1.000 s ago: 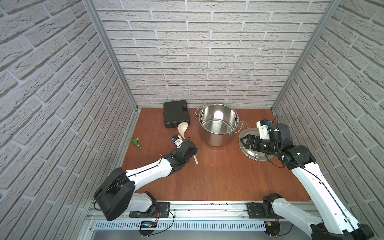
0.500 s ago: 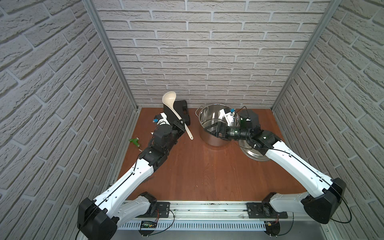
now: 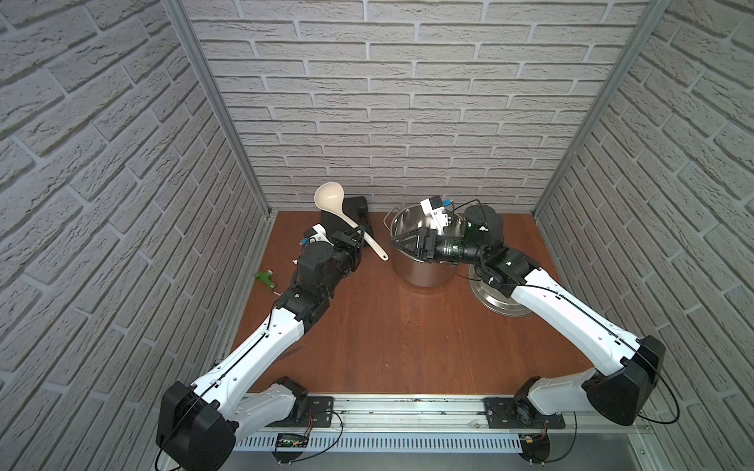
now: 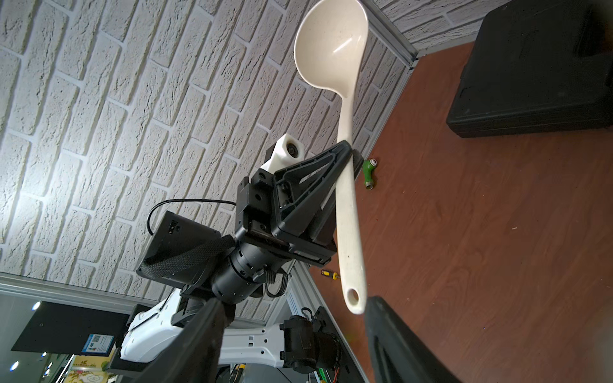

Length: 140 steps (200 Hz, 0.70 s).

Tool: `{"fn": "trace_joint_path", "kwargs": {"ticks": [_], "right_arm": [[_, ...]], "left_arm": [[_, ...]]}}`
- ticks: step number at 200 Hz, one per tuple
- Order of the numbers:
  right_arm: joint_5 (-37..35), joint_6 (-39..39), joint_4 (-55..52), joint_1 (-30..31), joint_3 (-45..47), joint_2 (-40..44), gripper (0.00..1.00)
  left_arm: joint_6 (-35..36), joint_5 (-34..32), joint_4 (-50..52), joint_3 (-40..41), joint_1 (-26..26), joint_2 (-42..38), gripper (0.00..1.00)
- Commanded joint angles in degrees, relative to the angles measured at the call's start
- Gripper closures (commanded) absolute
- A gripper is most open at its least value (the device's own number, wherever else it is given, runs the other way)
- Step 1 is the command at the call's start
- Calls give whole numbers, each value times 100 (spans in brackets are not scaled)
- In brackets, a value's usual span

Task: Stir the soup with a spoon
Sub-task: Adjust the spoon.

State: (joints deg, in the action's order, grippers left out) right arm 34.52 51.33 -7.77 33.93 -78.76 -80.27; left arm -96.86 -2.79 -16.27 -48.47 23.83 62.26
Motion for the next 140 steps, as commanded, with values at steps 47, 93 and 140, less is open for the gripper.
{"fn": "trace_joint_path", "kwargs": {"ticks": [47, 93, 140], "right_arm": [[-110, 649, 634, 113, -225, -363, 39], [-3, 920, 913, 199, -294, -514, 47], [94, 1289, 1339, 250, -156, -630, 56]], "left_arm": [[-325, 342, -1270, 61, -14, 109, 100], [-316, 393, -1493, 100, 62, 256, 100], [-360, 331, -1757, 202, 107, 309, 100]]}}
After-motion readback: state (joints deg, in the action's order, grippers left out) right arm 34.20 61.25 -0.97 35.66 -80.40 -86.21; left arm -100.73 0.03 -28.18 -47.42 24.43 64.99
